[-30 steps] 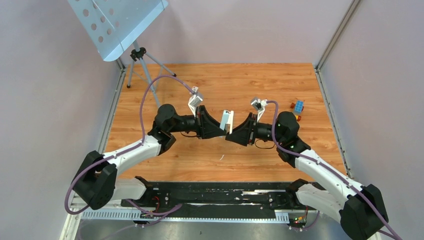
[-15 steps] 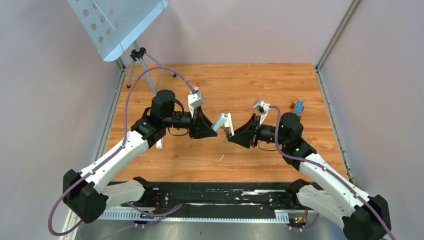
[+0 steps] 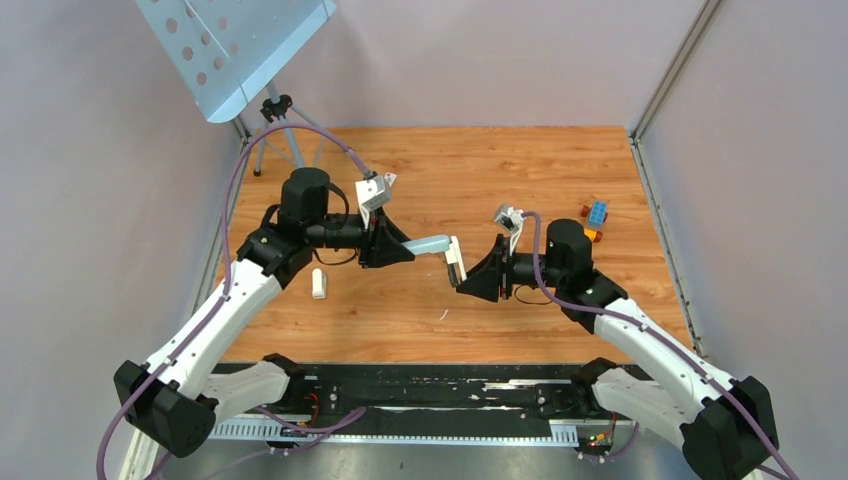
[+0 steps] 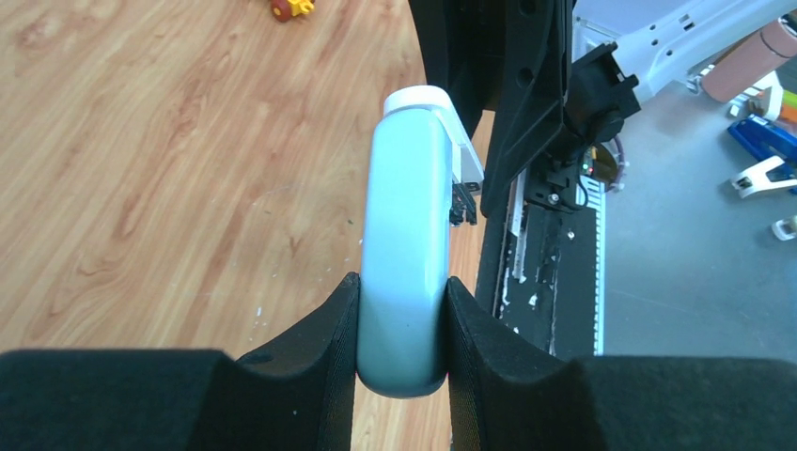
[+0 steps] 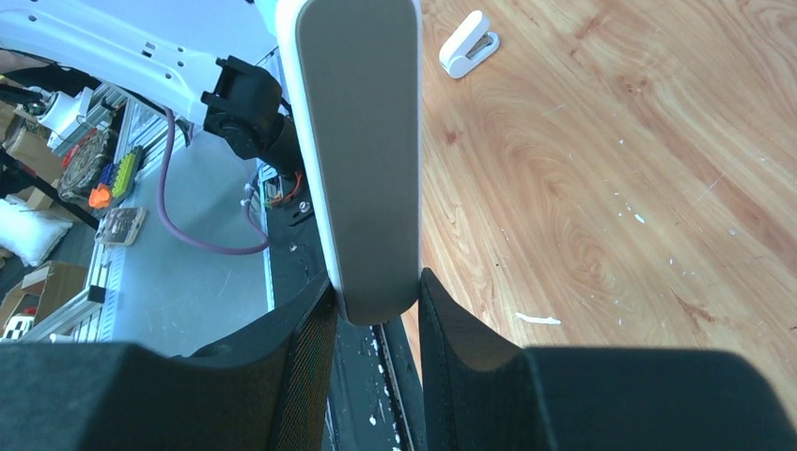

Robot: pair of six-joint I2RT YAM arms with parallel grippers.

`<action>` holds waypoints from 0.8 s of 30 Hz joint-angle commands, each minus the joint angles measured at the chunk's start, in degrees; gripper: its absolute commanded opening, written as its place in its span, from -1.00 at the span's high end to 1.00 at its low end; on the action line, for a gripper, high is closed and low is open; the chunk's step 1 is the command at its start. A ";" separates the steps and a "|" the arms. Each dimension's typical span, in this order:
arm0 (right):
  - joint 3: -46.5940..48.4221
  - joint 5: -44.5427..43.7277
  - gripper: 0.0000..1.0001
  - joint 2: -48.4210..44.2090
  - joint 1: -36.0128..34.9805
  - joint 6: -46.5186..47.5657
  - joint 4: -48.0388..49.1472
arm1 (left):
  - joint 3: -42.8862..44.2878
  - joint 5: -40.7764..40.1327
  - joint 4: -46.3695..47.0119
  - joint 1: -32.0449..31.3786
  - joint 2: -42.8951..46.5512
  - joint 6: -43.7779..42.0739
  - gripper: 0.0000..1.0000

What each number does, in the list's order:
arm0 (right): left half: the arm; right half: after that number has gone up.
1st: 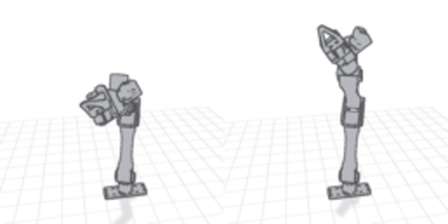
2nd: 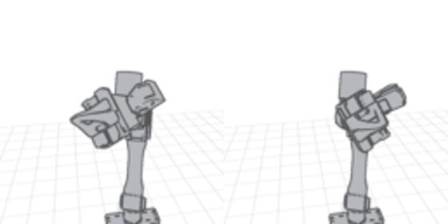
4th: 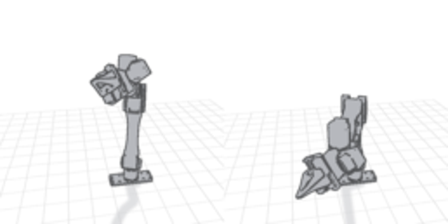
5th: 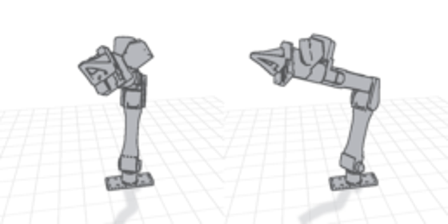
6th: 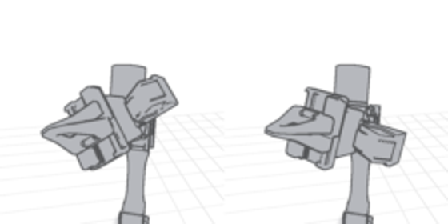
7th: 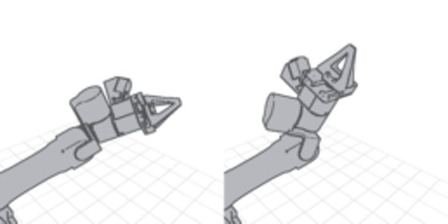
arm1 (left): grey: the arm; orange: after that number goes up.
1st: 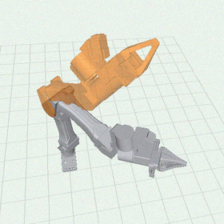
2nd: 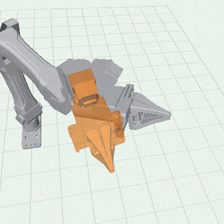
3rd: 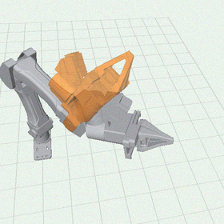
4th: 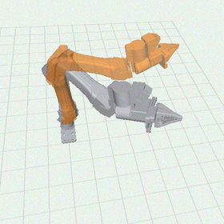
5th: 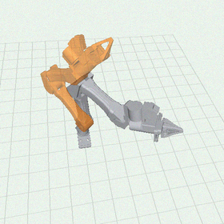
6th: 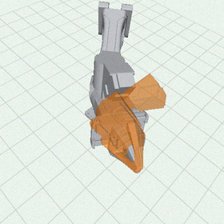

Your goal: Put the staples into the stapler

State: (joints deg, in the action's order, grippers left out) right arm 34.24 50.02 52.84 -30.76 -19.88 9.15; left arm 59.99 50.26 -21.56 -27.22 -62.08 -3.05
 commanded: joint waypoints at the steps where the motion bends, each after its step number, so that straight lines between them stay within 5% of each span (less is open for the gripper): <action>1: 0.17 5.53 1.00 -0.44 -0.27 1.60 -7.11 | 3.14 -6.60 2.61 2.94 2.42 -6.22 1.00; 24: 0.84 6.30 1.00 4.32 -1.88 0.81 -7.22 | 3.18 -11.75 10.98 3.76 0.74 -10.68 1.00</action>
State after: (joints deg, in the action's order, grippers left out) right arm 35.14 55.83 57.60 -31.81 -18.63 2.28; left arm 62.15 38.89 -15.86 -23.59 -61.43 -12.58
